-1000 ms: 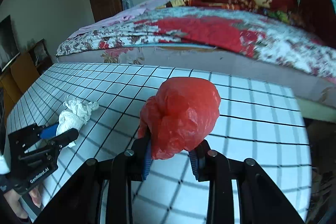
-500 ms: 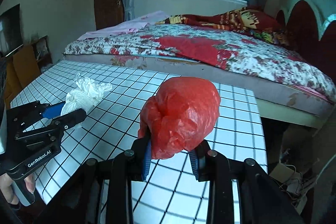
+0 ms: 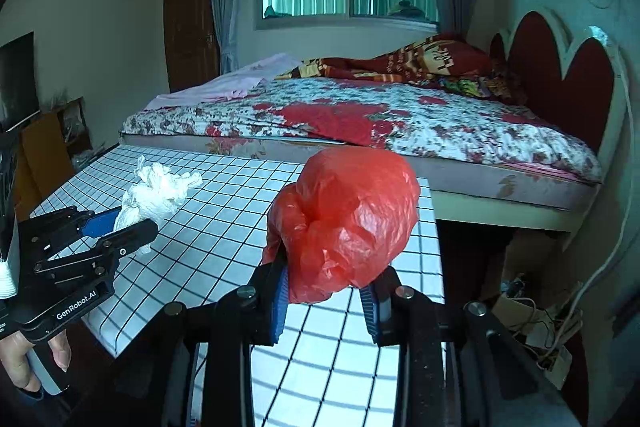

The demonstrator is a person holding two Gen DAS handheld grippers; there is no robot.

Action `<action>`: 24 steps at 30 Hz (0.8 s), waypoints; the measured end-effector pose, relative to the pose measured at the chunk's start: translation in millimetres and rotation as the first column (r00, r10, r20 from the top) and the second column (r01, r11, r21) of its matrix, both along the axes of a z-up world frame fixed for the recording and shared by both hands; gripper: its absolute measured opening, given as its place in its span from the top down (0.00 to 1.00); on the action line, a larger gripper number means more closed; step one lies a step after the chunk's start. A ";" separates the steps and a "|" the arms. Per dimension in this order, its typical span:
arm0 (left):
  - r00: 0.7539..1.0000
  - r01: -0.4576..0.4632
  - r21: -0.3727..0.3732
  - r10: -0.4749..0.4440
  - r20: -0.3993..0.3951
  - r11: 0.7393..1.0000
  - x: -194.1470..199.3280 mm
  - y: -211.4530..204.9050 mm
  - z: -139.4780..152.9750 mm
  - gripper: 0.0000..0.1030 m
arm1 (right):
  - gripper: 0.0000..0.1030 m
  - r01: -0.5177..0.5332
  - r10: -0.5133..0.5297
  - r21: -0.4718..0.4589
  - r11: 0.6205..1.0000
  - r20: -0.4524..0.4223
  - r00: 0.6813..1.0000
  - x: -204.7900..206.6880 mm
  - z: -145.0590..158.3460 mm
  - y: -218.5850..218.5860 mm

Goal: Collect trash
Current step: 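Carry the white cloth and red bag over the black bin with both tools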

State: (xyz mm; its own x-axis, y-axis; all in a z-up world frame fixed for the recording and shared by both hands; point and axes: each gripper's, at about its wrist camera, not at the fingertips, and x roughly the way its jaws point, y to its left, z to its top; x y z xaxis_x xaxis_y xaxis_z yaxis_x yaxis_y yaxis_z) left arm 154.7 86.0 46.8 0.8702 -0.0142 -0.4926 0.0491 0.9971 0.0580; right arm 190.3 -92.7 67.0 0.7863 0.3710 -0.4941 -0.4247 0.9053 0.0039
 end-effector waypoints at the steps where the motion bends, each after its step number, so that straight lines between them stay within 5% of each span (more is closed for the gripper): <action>1: 1.000 0.006 0.001 -0.006 0.004 1.000 -7.6 -4.6 2.5 0.70 | 0.69 0.004 -0.004 0.007 1.000 0.002 1.000 -8.4 1.6 -5.3; 13: 0.997 0.064 -0.008 -0.064 0.031 0.998 -73.0 -53.2 18.4 0.70 | 0.69 0.047 -0.049 0.047 0.998 0.042 0.998 -92.8 12.4 -59.4; 24: 0.982 0.190 -0.035 -0.190 0.013 0.981 -80.9 -107.8 -3.4 0.70 | 0.68 0.152 -0.153 0.044 0.987 0.025 0.988 -123.2 -2.4 -112.8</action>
State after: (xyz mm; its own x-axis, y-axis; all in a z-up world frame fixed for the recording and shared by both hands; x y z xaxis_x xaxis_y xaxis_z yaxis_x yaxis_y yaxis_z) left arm 73.8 -21.7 43.4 0.8546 -0.1972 -0.4804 0.2373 0.9711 0.0235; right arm 67.1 -205.6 64.5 0.8487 0.2655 -0.4574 -0.2820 0.9588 0.0333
